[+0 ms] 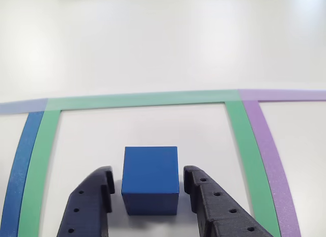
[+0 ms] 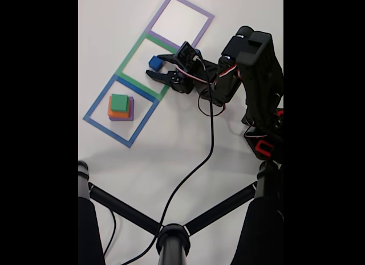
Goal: Tower of hanoi
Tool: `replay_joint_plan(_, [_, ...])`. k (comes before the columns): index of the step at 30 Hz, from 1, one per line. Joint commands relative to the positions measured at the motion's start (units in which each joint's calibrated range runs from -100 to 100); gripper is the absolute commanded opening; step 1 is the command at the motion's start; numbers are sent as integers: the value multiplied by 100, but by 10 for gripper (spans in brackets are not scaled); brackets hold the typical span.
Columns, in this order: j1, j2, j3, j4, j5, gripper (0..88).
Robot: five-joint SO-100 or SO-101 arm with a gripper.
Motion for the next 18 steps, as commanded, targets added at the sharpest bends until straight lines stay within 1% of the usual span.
replay_joint_plan(1, [-84,-72,-62,-156,59,73])
replay_joint_plan(6, [-84,-217,29,-108,59,38])
replay_joint_plan(12, [-77,-1042,365,451,59,30])
replay_joint_plan(15, [-100,-1835,547,1025,59,29])
replay_joint_plan(18, [-84,-2805,637,1988,59,26])
